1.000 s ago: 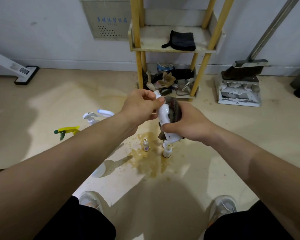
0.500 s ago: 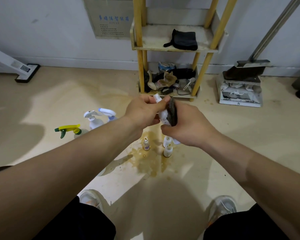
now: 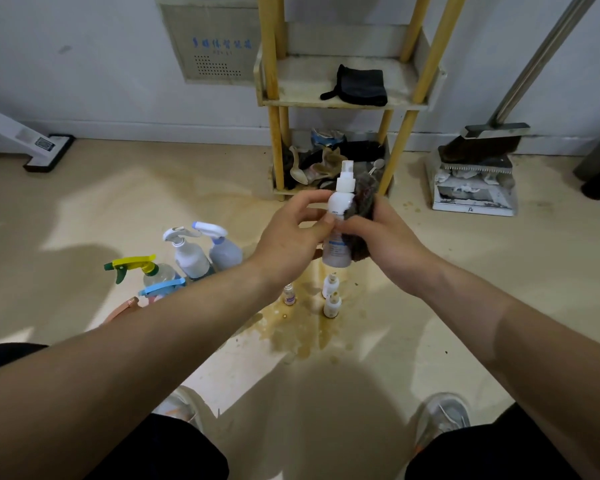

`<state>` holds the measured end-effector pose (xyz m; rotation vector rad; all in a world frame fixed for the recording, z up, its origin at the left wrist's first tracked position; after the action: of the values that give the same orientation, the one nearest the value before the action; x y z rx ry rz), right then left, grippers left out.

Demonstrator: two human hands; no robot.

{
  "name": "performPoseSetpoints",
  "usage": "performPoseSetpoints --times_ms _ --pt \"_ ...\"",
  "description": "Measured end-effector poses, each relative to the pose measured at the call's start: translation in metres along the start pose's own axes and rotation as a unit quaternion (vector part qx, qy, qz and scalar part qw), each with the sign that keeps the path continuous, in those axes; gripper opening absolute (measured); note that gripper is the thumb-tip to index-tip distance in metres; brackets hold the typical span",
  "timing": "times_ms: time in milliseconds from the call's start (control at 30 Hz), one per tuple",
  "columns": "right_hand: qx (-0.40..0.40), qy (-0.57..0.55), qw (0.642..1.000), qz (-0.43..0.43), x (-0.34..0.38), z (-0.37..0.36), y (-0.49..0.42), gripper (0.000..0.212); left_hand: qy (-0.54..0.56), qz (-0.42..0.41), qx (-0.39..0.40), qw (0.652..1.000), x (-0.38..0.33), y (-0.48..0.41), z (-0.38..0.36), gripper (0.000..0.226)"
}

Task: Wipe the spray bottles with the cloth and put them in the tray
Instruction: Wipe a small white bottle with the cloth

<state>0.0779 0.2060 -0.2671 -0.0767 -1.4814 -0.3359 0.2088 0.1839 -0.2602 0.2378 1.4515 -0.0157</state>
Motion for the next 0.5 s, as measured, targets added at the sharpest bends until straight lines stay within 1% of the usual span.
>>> performPoseSetpoints --times_ms 67,100,167,200,300,400,500 --pt "-0.008 -0.105 0.992 -0.065 -0.003 0.000 0.001 0.054 -0.033 -0.044 -0.008 0.998 -0.004 -0.002 0.003 0.033" --pt "-0.019 -0.131 0.987 -0.088 -0.005 0.000 0.001 0.057 -0.045 -0.059 -0.008 0.997 -0.005 -0.001 0.003 0.036" --pt "-0.053 -0.125 0.985 -0.105 -0.006 0.000 0.003 0.061 -0.049 -0.072 -0.005 0.996 -0.007 -0.001 0.002 0.041" --pt "-0.066 -0.108 0.987 -0.098 -0.006 0.001 0.003 0.058 -0.051 -0.077 -0.007 0.996 -0.008 -0.001 0.002 0.042" --pt "-0.090 -0.078 0.991 -0.053 0.001 0.004 0.001 0.027 -0.062 -0.102 -0.014 0.993 -0.011 -0.004 0.002 0.039" --pt "-0.092 -0.063 0.994 -0.013 0.009 0.009 -0.002 0.030 -0.078 -0.111 -0.009 0.991 -0.011 -0.007 0.002 0.037" --pt "-0.080 -0.052 0.995 0.011 0.013 0.008 -0.003 0.028 -0.072 -0.070 0.008 0.995 -0.009 -0.011 0.003 0.038"
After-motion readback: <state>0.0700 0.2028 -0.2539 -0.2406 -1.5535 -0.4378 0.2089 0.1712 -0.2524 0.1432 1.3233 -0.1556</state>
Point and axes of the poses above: each hand's wrist, its own y-axis away from the middle knuckle, its own z-axis out of the back of the hand, x = y × z, the point moved 7 cm from there along -y, towards the middle knuckle, and after that the axes turned 13 degrees about -x, right-handed, at the moved point
